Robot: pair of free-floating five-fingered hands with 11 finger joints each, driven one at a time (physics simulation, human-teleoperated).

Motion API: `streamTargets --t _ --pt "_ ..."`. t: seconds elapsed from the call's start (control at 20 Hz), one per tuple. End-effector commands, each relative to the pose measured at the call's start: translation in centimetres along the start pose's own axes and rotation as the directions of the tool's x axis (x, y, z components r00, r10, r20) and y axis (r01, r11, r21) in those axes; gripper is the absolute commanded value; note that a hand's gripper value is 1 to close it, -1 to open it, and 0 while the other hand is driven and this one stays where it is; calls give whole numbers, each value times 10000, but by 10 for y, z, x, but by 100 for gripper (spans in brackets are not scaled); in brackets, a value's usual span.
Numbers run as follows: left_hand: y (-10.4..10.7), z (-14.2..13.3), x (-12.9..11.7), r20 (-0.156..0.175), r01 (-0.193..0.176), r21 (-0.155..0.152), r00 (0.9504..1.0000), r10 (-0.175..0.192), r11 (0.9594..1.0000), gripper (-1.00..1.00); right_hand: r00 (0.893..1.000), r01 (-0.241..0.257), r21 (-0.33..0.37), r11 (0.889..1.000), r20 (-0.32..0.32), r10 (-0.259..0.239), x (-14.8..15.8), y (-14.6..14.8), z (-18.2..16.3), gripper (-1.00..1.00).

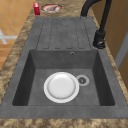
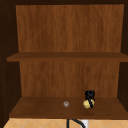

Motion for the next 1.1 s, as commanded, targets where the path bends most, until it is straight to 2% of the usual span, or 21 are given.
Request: streamTargets --t 0.0,0.15,0.35,1.05 --pt "0 0 0 0 0 0 10000 0 10000 0 9997 206 462 9987 138 -213 -2 -6 28 100" --pt "0 0 0 0 0 0 10000 0 10000 0 9997 135 601 9981 210 -148 -5 -7 51 100" --pt "0 0 0 0 0 0 10000 0 10000 0 9991 351 716 9968 223 -368 -6 -4 82 100" --pt "0 0 0 0 0 0 10000 0 10000 0 9979 571 473 9972 270 -584 -5 38 189 100"
